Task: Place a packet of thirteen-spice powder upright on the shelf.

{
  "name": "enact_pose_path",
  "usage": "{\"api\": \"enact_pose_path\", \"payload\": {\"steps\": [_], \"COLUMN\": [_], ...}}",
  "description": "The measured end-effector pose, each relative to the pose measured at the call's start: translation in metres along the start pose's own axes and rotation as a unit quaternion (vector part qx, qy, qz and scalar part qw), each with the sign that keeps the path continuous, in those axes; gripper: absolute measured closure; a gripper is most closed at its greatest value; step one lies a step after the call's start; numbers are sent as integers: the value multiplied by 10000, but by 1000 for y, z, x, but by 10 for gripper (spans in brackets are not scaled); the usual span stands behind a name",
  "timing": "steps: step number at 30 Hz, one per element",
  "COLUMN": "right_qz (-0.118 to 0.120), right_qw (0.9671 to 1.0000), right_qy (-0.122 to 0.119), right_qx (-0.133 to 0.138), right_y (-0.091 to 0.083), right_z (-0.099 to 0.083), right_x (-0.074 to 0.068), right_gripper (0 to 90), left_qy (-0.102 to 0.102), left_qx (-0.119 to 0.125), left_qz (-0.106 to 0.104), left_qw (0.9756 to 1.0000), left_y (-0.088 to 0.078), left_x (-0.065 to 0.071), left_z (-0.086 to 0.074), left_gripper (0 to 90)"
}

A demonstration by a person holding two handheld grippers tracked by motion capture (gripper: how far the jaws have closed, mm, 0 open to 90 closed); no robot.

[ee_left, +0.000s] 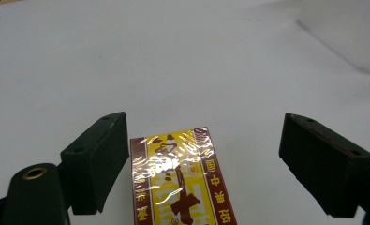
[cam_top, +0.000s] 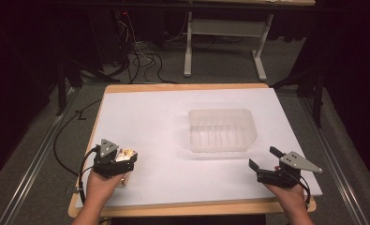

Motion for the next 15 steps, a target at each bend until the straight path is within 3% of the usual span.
{"api": "enact_pose_path", "payload": {"steps": [3, 11, 13, 14, 15], "right_qz": [16, 5, 11, 11, 9], "right_qw": [10000, 10000, 10000, 10000, 10000], "right_qy": [0, 54, 81, 81, 83], "right_qx": [-3, -1, 8, 8, -14], "right_y": [0, 0, 0, 0, 0], "right_z": [-1, -1, -1, -1, -2], "right_x": [-1, 1, 2, 2, 2], "right_gripper": [39, 40, 40, 40, 40], "left_qy": [-59, 26, 21, 21, 39], "left_qx": [-108, -422, -671, -671, -864], "left_qz": [-19, 88, 96, 96, 105], "left_qw": [9999, 9991, 9977, 9977, 9962], "left_y": [-1, -2, 0, 0, 2], "left_x": [-1, -4, -4, -4, -4], "left_z": [2, 3, 3, 3, 2], "left_gripper": [165, 160, 159, 159, 159]}}
Point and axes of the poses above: each handheld gripper's, and its own axes: y roughly forward along the jaws, z roughly out of its top, x roughly to its right, the point moved 7 cm from there along y, roughly forward along the jaws, and after that the axes turned 5 degrees about -x, right-handed, at the moved point
